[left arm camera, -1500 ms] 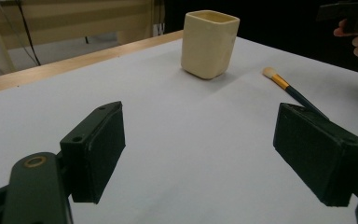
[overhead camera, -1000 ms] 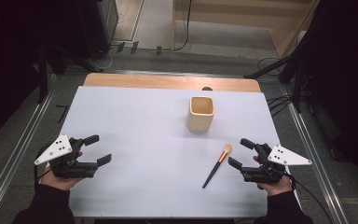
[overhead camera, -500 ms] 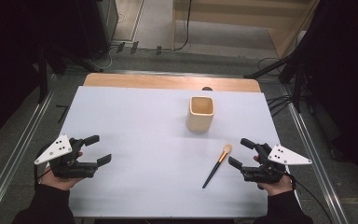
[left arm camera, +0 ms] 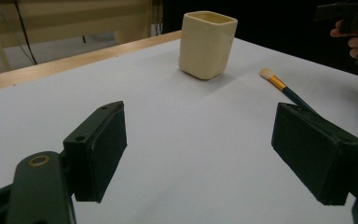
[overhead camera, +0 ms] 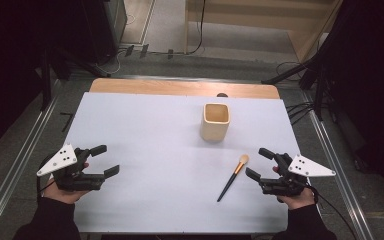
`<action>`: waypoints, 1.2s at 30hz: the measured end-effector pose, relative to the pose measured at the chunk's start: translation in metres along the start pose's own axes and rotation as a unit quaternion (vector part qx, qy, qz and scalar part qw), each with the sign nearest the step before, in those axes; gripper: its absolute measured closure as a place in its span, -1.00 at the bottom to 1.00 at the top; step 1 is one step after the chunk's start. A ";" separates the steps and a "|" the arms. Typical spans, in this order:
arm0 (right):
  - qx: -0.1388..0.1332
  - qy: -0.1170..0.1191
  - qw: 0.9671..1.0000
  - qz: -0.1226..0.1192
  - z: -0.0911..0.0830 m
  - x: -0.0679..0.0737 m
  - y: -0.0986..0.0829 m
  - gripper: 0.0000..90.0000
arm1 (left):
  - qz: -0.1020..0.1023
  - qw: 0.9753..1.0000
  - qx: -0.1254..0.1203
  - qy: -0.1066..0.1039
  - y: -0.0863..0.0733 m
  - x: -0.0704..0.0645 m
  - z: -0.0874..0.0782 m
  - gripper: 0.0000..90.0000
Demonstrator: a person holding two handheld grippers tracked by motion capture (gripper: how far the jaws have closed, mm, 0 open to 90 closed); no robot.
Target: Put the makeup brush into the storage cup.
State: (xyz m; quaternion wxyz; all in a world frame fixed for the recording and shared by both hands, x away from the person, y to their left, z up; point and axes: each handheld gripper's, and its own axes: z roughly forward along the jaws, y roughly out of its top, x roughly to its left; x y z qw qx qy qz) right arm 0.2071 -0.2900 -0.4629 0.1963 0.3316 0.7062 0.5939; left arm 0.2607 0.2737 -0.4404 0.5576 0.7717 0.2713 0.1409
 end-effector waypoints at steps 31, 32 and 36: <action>0.021 0.043 0.998 -0.029 0.020 -0.020 0.008 -0.56 | -0.003 1.000 0.002 0.004 -0.001 0.001 -0.002 -0.59; 0.022 0.047 0.998 -0.029 0.022 -0.022 0.008 -0.57 | -0.003 1.000 0.003 0.004 -0.001 0.001 -0.002 -0.59; 0.031 0.060 0.997 -0.024 0.030 -0.032 0.009 -0.56 | -0.006 1.000 0.004 0.008 -0.003 0.001 -0.004 -0.59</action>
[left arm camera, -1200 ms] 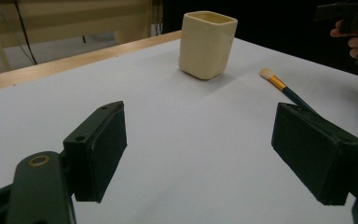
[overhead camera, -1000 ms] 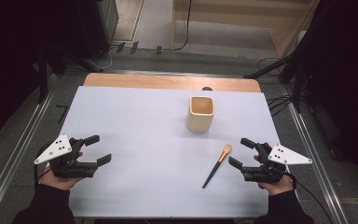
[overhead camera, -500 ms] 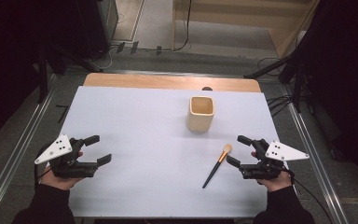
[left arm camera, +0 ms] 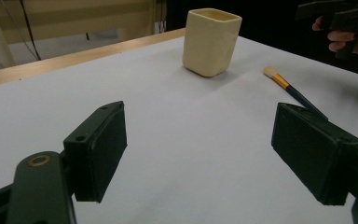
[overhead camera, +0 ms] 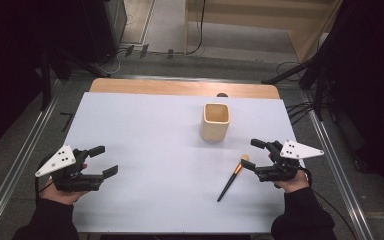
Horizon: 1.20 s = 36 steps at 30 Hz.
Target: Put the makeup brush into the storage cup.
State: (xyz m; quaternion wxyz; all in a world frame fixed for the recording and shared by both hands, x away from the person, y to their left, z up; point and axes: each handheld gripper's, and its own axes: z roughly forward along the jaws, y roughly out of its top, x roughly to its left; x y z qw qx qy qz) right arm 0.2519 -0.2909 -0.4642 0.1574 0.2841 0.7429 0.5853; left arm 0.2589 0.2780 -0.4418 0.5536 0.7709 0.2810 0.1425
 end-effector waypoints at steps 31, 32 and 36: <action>0.001 0.097 0.995 -0.038 0.050 -0.030 0.016 -0.49 | -0.009 1.000 -0.002 0.025 -0.008 -0.007 -0.022 -0.58; 0.001 0.102 0.994 -0.037 0.049 -0.030 0.017 -0.48 | -0.008 1.000 -0.003 0.024 -0.008 -0.007 -0.021 -0.58; 0.033 0.116 0.991 -0.060 0.046 -0.032 0.024 -0.46 | -0.008 1.000 -0.002 0.023 -0.008 -0.007 -0.021 -0.58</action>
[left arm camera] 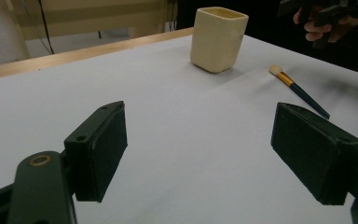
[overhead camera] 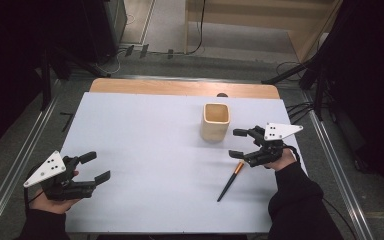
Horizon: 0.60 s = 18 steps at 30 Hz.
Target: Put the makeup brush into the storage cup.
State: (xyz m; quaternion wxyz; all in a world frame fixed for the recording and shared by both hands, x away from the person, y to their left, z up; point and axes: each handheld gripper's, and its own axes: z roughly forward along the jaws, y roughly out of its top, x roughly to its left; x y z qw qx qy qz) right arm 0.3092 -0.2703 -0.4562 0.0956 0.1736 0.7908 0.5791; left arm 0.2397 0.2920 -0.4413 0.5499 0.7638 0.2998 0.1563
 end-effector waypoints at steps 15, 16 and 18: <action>0.207 0.077 0.971 -0.095 0.015 -0.008 0.046 -0.46 | -0.001 1.000 -0.002 0.002 0.000 0.001 -0.001 -0.58; 0.215 0.080 0.968 -0.098 0.016 -0.008 0.047 -0.45 | -0.001 1.000 -0.003 0.002 0.000 0.001 -0.001 -0.58; 0.234 0.085 0.962 -0.107 0.017 -0.008 0.049 -0.45 | -0.001 1.000 -0.002 0.002 0.000 0.001 -0.001 -0.58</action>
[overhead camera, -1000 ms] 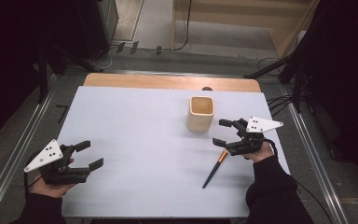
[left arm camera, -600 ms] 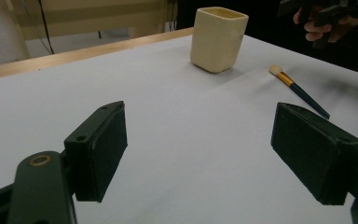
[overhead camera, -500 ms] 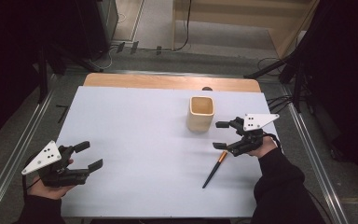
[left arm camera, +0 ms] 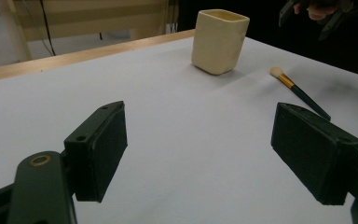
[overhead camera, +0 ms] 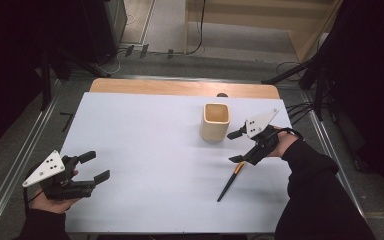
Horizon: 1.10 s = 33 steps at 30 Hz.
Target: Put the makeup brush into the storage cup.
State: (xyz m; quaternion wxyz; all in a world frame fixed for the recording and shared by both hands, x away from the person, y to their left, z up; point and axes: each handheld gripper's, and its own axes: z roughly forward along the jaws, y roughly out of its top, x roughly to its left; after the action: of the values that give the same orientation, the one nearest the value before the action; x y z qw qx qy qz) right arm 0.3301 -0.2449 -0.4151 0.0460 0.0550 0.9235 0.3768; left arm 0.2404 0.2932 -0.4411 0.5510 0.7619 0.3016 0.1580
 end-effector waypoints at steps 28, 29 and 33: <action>0.174 0.038 0.973 -0.146 0.024 0.012 0.003 -0.40 | 0.000 1.000 0.004 0.000 -0.001 0.001 0.002 -0.58; 0.177 0.044 0.972 -0.145 0.025 0.012 0.003 -0.39 | 0.000 1.000 0.005 0.000 -0.001 0.001 0.002 -0.58; 0.183 0.057 0.969 -0.154 0.029 0.011 0.003 -0.38 | 0.001 1.000 0.003 -0.001 -0.001 0.001 0.001 -0.58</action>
State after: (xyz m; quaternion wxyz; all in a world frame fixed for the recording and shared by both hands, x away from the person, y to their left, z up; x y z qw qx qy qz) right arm 0.3230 -0.2207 -0.4343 0.0396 -0.1019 0.9752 0.1922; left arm 0.2411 0.2934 -0.4423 0.5487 0.7643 0.3004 0.1567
